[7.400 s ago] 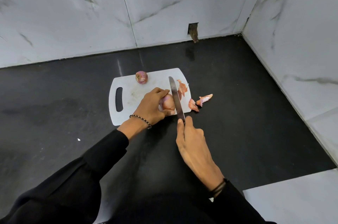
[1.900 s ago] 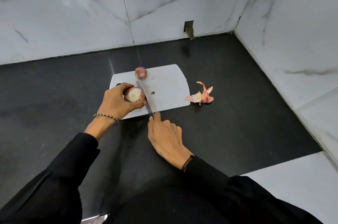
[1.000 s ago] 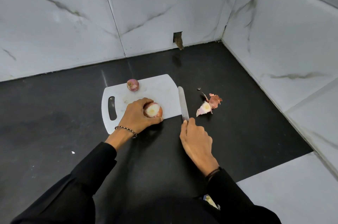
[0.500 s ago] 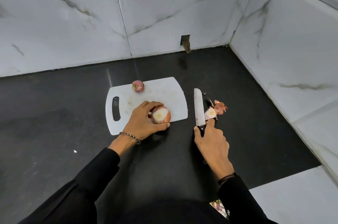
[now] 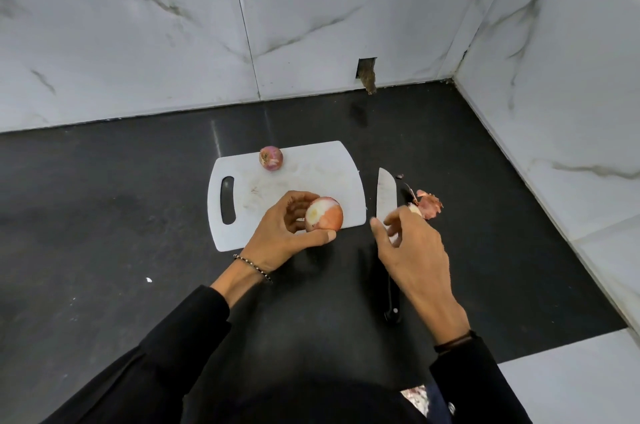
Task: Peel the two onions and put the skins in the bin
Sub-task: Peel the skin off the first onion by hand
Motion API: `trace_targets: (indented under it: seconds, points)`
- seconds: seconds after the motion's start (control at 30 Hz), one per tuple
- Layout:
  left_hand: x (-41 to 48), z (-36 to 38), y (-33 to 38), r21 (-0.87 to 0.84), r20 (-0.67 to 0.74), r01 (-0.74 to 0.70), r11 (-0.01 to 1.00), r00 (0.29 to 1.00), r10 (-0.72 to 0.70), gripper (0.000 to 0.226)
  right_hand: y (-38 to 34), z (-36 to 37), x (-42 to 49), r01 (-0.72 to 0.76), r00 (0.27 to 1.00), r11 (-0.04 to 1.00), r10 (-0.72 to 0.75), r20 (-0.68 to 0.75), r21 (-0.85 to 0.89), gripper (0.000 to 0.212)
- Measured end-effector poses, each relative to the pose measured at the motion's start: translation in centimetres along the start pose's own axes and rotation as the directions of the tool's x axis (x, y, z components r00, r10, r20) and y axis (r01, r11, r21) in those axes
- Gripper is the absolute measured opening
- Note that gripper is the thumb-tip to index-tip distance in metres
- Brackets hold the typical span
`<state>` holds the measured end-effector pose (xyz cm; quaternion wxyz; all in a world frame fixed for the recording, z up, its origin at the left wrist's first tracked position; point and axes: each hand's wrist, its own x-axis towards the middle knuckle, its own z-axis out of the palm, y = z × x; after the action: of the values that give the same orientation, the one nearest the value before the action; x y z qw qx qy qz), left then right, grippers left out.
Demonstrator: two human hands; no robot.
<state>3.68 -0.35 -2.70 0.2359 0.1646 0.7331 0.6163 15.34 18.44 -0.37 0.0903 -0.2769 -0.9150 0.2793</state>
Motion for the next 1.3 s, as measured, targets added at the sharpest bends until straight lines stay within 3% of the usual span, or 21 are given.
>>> trace_targets:
  seconds: [0.1,0.2,0.33,0.5,0.6,0.67,0.8,1.07,1.3]
  points:
    - [0.1,0.2,0.0,-0.108,0.028,0.055,0.993,0.998,-0.052,0.063,-1.4,-0.5,0.8,0.060,0.997,0.940,-0.071,0.020,0.337,0.020]
    - [0.2,0.2,-0.4,-0.231,0.046,0.107,0.967,0.994,-0.099,0.061,-2.2,-0.6,1.3,0.116,0.978,0.865,-0.187,0.097,0.488,0.019]
    - [0.2,0.2,0.0,-0.556,0.076,0.194,0.808,0.980,-0.183,0.068,-2.3,0.0,1.7,0.169,0.930,0.788,-0.326,0.169,0.592,0.027]
    - [0.2,0.3,0.6,-0.690,0.094,0.258,0.676,0.958,-0.270,0.063,-2.6,1.4,2.3,0.292,0.917,0.780,-0.393,0.071,0.553,0.030]
    - [0.5,0.6,1.6,-0.665,0.053,0.257,0.701,0.953,-0.299,0.032,-3.1,1.9,2.7,0.351,0.906,0.771,-0.423,0.016,0.531,0.030]
    - [0.8,0.7,2.1,-0.656,0.046,0.267,0.706,0.948,-0.316,0.027,-3.4,2.3,2.8,0.376,0.899,0.764,-0.437,-0.009,0.524,0.028]
    - [1.2,0.5,2.3,-0.628,0.054,0.300,0.718,0.938,-0.343,0.032,-3.8,2.6,2.9,0.396,0.890,0.747,-0.455,-0.024,0.534,0.022]
    - [1.5,0.3,1.5,-0.495,0.018,0.365,0.789,0.912,-0.411,0.053,-3.9,3.3,3.7,0.350,0.883,0.773,-0.461,0.091,0.529,0.020]
    - [2.8,1.0,1.9,-0.492,-0.050,0.340,0.801,0.908,-0.417,0.053,-4.1,3.8,4.1,0.383,0.905,0.792,-0.425,-0.021,0.476,0.017]
